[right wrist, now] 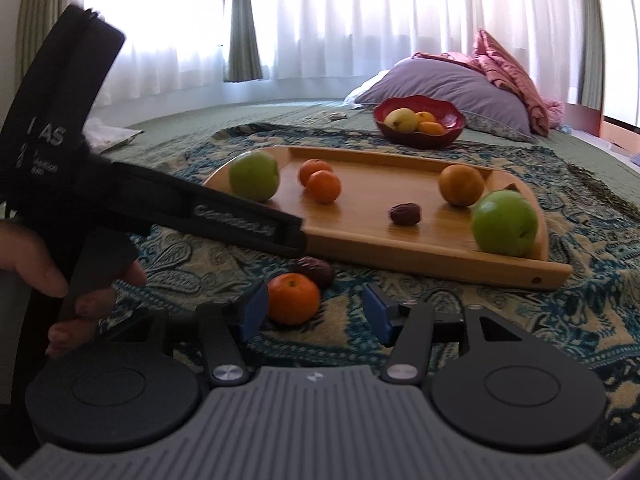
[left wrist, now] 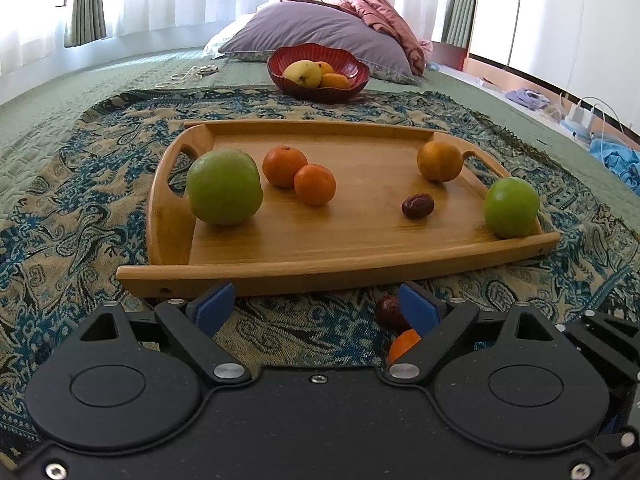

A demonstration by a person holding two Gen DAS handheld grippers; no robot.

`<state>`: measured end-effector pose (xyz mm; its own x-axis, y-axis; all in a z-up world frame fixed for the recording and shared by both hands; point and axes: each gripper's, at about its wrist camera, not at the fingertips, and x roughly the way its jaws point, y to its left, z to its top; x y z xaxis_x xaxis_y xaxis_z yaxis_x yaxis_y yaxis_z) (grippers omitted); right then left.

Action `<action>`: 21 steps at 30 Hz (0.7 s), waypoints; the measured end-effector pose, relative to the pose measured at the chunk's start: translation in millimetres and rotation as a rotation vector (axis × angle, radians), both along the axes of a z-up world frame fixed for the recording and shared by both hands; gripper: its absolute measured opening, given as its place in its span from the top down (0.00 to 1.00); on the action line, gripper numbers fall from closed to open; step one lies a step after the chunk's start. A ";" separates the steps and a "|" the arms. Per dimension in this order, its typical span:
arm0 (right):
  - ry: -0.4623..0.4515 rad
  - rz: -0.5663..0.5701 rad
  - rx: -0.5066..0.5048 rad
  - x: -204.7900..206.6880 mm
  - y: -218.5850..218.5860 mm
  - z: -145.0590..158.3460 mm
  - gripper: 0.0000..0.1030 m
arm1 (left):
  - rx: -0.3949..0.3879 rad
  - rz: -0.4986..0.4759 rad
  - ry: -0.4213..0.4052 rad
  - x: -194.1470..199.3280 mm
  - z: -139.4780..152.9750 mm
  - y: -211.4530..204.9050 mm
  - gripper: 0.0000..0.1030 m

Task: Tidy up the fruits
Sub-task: 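Withdraw both tools from the tray back toward the remaining fruit, then grasp a tangerine with the right tool while the left tool grasps a brown date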

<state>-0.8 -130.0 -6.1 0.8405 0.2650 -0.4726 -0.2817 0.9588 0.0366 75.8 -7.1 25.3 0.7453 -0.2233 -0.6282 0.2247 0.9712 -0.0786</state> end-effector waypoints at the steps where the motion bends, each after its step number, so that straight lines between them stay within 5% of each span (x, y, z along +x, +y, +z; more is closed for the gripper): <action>1: 0.002 0.002 -0.001 0.8 1.6 -0.7 0.33 | -0.001 -0.001 0.002 0.2 -0.3 0.0 0.13; 4: 0.009 0.012 0.003 3.6 6.3 -2.5 0.38 | -0.004 -0.002 0.007 2.5 -1.4 0.0 0.13; 9: 0.024 0.020 -0.003 8.5 13.9 -6.8 0.59 | -0.025 0.001 0.013 5.4 -1.6 2.9 0.13; 21: -0.037 -0.086 -0.066 -11.0 3.0 -5.5 0.63 | -0.080 -0.031 -0.002 -11.7 1.3 4.6 0.17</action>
